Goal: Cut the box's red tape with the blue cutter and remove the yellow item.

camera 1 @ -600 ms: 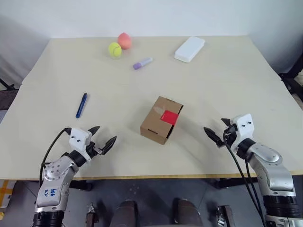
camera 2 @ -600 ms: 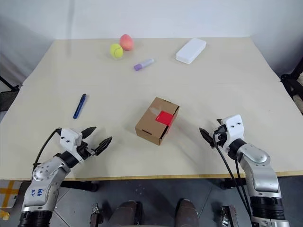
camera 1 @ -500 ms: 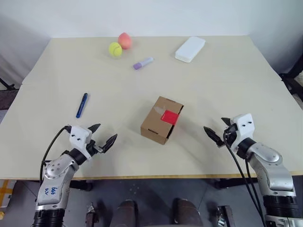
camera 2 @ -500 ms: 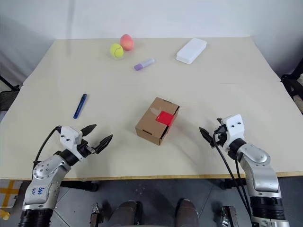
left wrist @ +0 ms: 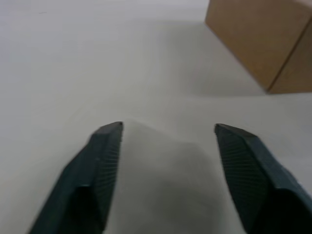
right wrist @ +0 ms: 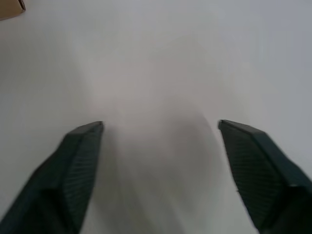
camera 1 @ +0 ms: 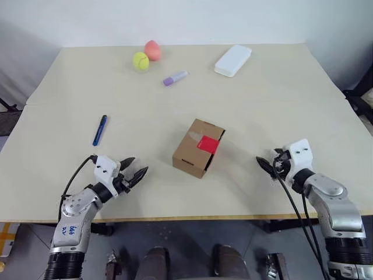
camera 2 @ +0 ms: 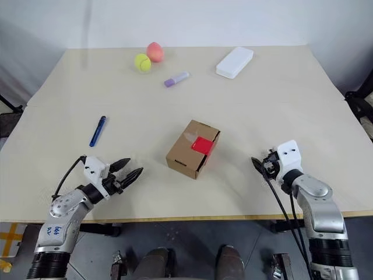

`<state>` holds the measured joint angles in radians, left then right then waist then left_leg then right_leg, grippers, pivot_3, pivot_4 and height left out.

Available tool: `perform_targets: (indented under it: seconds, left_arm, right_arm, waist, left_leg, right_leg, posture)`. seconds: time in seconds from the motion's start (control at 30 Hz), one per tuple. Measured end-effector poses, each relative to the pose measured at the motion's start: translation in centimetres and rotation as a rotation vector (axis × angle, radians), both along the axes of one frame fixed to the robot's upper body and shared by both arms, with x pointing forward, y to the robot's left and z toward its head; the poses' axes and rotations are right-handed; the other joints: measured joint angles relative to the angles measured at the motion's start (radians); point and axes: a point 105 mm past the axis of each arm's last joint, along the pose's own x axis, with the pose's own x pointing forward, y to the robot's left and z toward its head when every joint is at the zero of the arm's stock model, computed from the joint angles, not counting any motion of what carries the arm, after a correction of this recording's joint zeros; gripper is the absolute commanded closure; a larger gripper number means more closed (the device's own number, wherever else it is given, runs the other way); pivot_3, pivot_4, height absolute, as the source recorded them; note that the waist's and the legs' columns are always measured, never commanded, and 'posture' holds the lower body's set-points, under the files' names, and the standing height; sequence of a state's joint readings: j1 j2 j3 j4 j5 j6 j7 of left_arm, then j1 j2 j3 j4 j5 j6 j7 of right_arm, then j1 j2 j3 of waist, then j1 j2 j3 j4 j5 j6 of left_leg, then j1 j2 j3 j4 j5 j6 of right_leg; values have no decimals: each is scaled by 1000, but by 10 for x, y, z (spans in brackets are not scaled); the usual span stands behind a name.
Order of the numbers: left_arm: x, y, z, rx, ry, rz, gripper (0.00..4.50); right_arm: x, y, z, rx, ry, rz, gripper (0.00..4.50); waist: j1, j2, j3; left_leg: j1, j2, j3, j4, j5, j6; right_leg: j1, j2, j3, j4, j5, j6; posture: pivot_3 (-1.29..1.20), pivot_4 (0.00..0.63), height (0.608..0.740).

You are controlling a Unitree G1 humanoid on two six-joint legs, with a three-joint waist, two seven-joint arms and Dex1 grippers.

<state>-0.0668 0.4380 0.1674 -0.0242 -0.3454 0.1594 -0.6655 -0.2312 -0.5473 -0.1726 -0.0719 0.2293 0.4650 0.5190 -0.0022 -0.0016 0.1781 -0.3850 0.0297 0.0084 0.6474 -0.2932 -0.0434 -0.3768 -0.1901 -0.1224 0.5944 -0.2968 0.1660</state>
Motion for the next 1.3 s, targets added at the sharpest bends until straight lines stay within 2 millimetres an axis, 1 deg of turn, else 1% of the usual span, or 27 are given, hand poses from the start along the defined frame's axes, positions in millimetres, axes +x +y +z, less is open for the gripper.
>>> perform_targets:
  seconds: [0.03, 0.1, 0.17, 0.2, 0.23, 0.3, 0.37, 0.43, 0.5, 0.53, 0.6, 0.7, 0.77, 0.9, 0.97, 1.03, 1.1, 1.2, 1.3]
  left_arm:
    - [-2, 0, 0, -7, 21, -24, 2754]
    - [-5, 0, -1, -20, 47, -54, 3388]
    - [-7, 2, -1, -20, 59, -65, 4016]
    - [-7, 3, 0, -20, 63, -65, 4395]
    - [-7, 4, 0, -21, 65, -64, 4500]
    - [-5, 4, 1, -25, 65, -64, 4500]
    - [1, 4, 4, -29, 58, -55, 4500]
    - [12, -1, 11, -41, 34, -53, 4500]
    - [21, -14, 19, -51, 10, -85, 4500]
    - [26, -25, 22, -59, 9, -115, 4500]
    - [30, -41, 22, -68, 31, -158, 4500]
    - [34, -71, 18, -53, 67, -241, 4500]
    - [34, -80, 16, -51, 74, -267, 4500]
    - [31, -89, 11, -41, 126, -314, 4500]
    - [24, -99, 10, -27, 160, -382, 4500]
    - [16, -114, 8, -25, 194, -457, 4500]
    - [9, -127, 6, -25, 229, -528, 4500]
    - [3, -142, 7, -21, 263, -597, 4500]
    - [1, -146, 7, -21, 269, -614, 4500]
  right_arm:
    - [4, 5, 7, -5, -13, 24, 2301]
    - [9, 7, 19, -20, -32, 50, 3003]
    - [15, 10, 29, -26, -43, 78, 3700]
    - [19, 14, 32, -27, -41, 97, 4129]
    - [21, 18, 34, -27, -39, 115, 4406]
    - [24, 24, 35, -26, -23, 141, 4465]
    - [26, 32, 32, -25, 18, 170, 4465]
    - [26, 48, 28, -36, 50, 240, 4465]
    - [24, 66, 25, -47, 76, 316, 4465]
    - [23, 76, 24, -51, 87, 363, 4465]
    - [23, 92, 27, -51, 89, 431, 4465]
    - [27, 114, 37, -50, 78, 512, 4465]
    - [29, 125, 39, -53, 82, 544, 4465]
    - [37, 133, 36, -55, 111, 552, 4465]
    - [43, 138, 43, -54, 101, 557, 4465]
    - [44, 146, 53, -74, 79, 590, 4465]
    - [44, 152, 56, -108, 77, 629, 4465]
    - [45, 151, 52, -137, 95, 646, 4465]
    - [45, 147, 53, -166, 107, 652, 4465]
  waist:
    - [-1, 0, 0]
    - [1, 0, 0]
    - [0, 0, 0]
    - [-1, 0, 0]
    - [0, 0, 0]
    - [0, 0, 0]
    - [2, 0, 0]
    - [5, 0, 0]
    - [5, 0, 0]
    - [4, 0, 0]
    - [2, 0, 0]
    - [-3, 0, 0]
    - [-4, 0, 0]
    - [-2, 0, 0]
    - [-2, 0, 0]
    - [1, 0, 0]
    - [1, 0, 0]
    - [0, 0, 0]
    - [0, 0, 0]
  left_leg:
    - [0, 0, 0, 0, 0, 0]
    - [0, 0, 1, 0, 0, 0]
    - [0, 0, 1, 0, -1, 0]
    - [1, 0, 1, 0, -1, 0]
    - [1, 1, 1, 0, -1, 0]
    - [0, 1, 1, 0, -1, 0]
    - [0, 1, 1, 1, -1, 0]
    - [0, 1, 1, 2, -1, 0]
    - [0, 1, 1, 2, -1, 1]
    - [0, 1, 1, 2, -1, 1]
    - [0, 1, 2, 1, -1, 0]
    - [0, 1, 2, 1, -1, 0]
    - [0, 1, 2, 1, -1, 0]
    - [0, 1, 2, 2, -1, 0]
    - [0, 1, 2, 2, -1, 0]
    - [0, 1, 2, 2, -1, 0]
    - [0, 1, 2, 2, -1, 0]
    - [0, 1, 2, 2, -1, 0]
    - [0, 1, 2, 1, -1, 0]
  right_leg:
    - [0, 0, 0, 0, 0, 0]
    - [0, 0, 1, 0, 0, 0]
    - [0, 0, 1, 0, 0, 0]
    - [0, 0, 1, 0, 0, 0]
    - [0, 1, 1, 0, 0, 0]
    - [0, 1, 1, 0, 0, 0]
    - [0, 1, 1, 0, 0, 0]
    - [0, 1, 1, 0, 0, 0]
    - [0, 1, 1, 0, 1, 1]
    - [0, 1, 1, -1, 1, 1]
    - [0, 1, 1, -1, 1, 1]
    - [0, 2, 2, -1, 1, 1]
    - [0, 2, 2, -1, 1, 1]
    - [-1, 2, 2, -1, 1, 1]
    - [-1, 2, 2, -1, 1, 1]
    - [-1, 2, 2, -1, 1, 1]
    - [-1, 2, 2, -1, 1, 1]
    - [-1, 2, 2, -1, 1, 1]
    - [-1, 2, 2, -1, 1, 1]
  posture:
    - [0, 150, 740]
    - [0, 150, 740]
    - [0, 150, 740]
    - [0, 150, 740]
    - [0, 150, 740]
    - [0, 150, 740]
    - [0, 150, 740]
    - [0, 150, 740]
    - [0, 150, 740]
    - [0, 150, 740]
    - [0, 150, 740]
    - [0, 150, 740]
    - [0, 150, 740]
    - [0, 150, 740]
    - [0, 150, 740]
    - [0, 150, 740]
    - [0, 150, 740]
    - [0, 150, 740]
    - [0, 150, 740]
